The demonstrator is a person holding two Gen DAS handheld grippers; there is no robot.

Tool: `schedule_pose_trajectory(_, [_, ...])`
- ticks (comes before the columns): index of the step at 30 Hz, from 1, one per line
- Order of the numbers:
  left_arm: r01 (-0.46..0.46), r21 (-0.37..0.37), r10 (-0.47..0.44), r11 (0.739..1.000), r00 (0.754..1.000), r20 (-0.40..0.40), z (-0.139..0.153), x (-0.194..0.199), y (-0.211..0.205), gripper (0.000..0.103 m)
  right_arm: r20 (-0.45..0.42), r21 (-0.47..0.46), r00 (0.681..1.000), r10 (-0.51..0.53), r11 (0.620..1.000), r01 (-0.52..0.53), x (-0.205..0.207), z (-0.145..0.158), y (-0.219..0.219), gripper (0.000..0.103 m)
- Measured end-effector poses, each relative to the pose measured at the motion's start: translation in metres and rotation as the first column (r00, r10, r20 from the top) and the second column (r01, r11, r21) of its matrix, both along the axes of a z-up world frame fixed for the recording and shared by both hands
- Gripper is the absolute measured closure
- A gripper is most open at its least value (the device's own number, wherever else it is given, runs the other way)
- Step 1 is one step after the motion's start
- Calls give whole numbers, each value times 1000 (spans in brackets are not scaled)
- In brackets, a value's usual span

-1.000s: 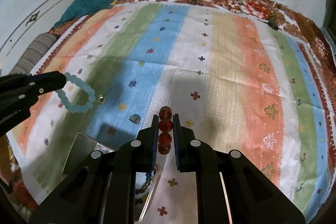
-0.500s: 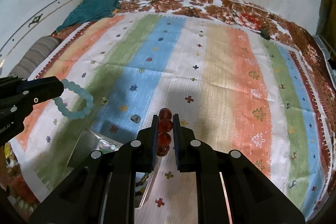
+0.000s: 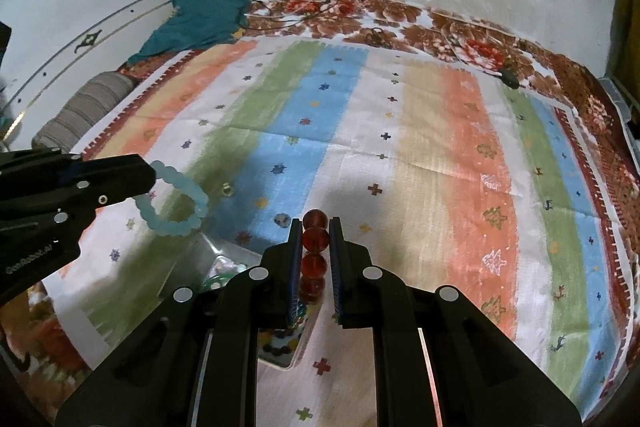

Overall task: Organize jewelry
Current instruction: 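Lift both held bracelets and carry them over the silver tin, then lower both bracelets into the tin and open both tools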

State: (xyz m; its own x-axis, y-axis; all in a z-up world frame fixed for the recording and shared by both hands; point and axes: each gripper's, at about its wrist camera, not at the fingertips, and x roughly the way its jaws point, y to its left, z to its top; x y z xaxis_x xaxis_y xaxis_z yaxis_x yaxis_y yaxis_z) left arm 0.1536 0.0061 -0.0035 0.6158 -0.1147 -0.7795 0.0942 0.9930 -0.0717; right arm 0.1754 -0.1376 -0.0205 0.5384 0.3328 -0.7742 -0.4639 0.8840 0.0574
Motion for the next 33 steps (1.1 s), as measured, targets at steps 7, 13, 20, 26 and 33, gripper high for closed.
schedule_pose_trajectory(7, [10,-21,-9,1000,1000,7,2,-18,-1,92,-5,15,1000,22,1000,-22,-17,1,1,89])
schedule_pose_trajectory(13, [9,-26,-9,1000,1000,2,0,-27,-1,92,-13,21,999,32,999,-32,-27,-1,0,89])
schedule_pose_trajectory(20, [5,-33,-5,999,1000,-13,-6,-39,-3,92,-30,29,999,46,999,-45,-36,-5,1,89])
schedule_pose_trajectory(26, [-14,-23,13,1000,999,-36,-11,-35,-4,90,-38,40,999,28,999,-27,-32,-7,-3,89])
schedule_pose_trajectory(33, [-54,-24,53,998,998,-36,-9,-32,6,62,-60,29,998,-17,999,19,-23,-11,-12,64])
